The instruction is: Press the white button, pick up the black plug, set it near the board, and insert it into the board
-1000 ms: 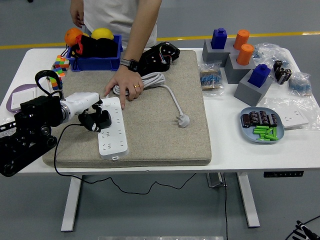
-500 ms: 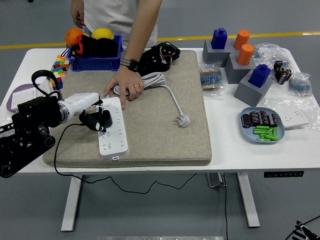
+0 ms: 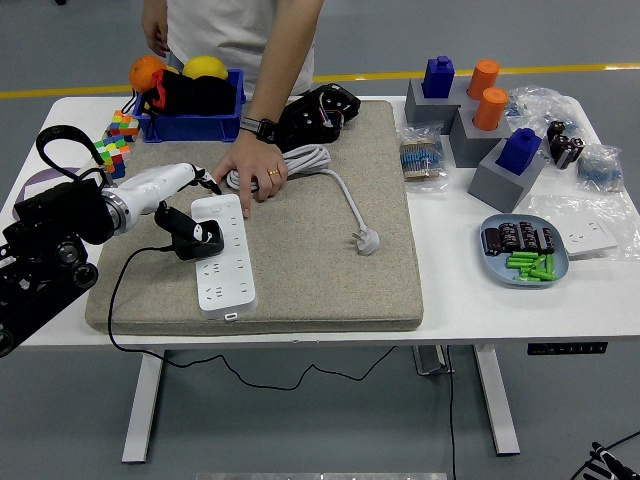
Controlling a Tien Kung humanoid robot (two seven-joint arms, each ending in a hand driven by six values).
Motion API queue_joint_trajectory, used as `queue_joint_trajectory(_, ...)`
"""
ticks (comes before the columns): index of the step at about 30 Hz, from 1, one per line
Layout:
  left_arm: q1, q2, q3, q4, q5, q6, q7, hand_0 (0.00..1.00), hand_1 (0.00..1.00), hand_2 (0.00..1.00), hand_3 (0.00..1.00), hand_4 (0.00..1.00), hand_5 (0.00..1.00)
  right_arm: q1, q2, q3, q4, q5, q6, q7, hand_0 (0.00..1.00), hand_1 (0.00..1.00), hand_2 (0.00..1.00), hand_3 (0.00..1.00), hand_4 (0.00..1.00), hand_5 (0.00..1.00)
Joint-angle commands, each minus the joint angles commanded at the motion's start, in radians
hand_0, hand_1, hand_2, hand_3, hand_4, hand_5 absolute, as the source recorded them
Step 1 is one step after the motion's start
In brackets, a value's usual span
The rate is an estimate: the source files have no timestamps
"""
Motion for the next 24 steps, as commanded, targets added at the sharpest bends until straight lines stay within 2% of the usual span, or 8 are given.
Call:
queue_joint_trajectory(2,0.019,0.004,-0.038,-0.03,0.006,-0.004,0.008,0.799,0.894,0.856,0.671,0.998,0.263,-0.001,0.0,0.0,0.0,0.0,-0.001,0.0,0.713,0.692,0.673,0.601,0.743,0.45)
queue_joint_trajectory(3,0.03,0.005,-0.057,-0.045,0.011,-0.003,0.008,0.803,0.892,0.842,0.57,0.998,0.281,-0.001,0.0,0.0,0.0,0.0,-0.001,0.0,0.713,0.692,0.674,0.601,0.743,0.449)
queue_joint_trajectory(7,0.068,0.001,-0.136,-0.086,0.033,0.011,-0.005,0.803,0.892,0.842,0.57,0.998,0.281,-0.001,0.002,-0.002,0.001,0.0,0.0,0.0,0.713,0.692,0.674,0.601,0.743,0.449)
queue_joint_trajectory(14,0.109,-0.029,-0.252,-0.075,0.084,0.066,-0.056,0.81,0.894,0.837,0.582,0.998,0.28,-0.001,0.003,-0.004,0.001,0.0,-0.001,0.001,0.714,0.692,0.674,0.602,0.743,0.448)
queue_joint_trajectory(15,0.118,-0.039,-0.273,-0.071,0.095,0.081,-0.069,0.87,0.947,0.925,0.81,0.998,0.341,0.0,0.003,-0.005,0.002,0.0,-0.001,0.001,0.712,0.692,0.673,0.603,0.743,0.447)
queue_joint_trajectory(20,0.154,-0.095,-0.384,-0.067,0.113,0.134,-0.102,0.87,0.947,0.925,0.81,0.998,0.341,0.003,0.002,-0.008,0.001,0.0,-0.001,0.001,0.712,0.692,0.673,0.603,0.743,0.447)
queue_joint_trajectory(21,0.159,-0.105,-0.402,-0.067,0.113,0.141,-0.104,0.93,0.998,0.979,0.92,0.998,0.576,0.003,0.003,-0.007,0.001,0.0,-0.001,0.001,0.712,0.692,0.674,0.602,0.743,0.447)
queue_joint_trajectory(24,0.191,-0.148,-0.473,-0.067,0.104,0.167,-0.112,0.93,0.998,0.979,0.92,0.998,0.576,0.006,0.004,-0.01,0.001,0.001,0.001,0.0,0.712,0.692,0.674,0.602,0.743,0.447)
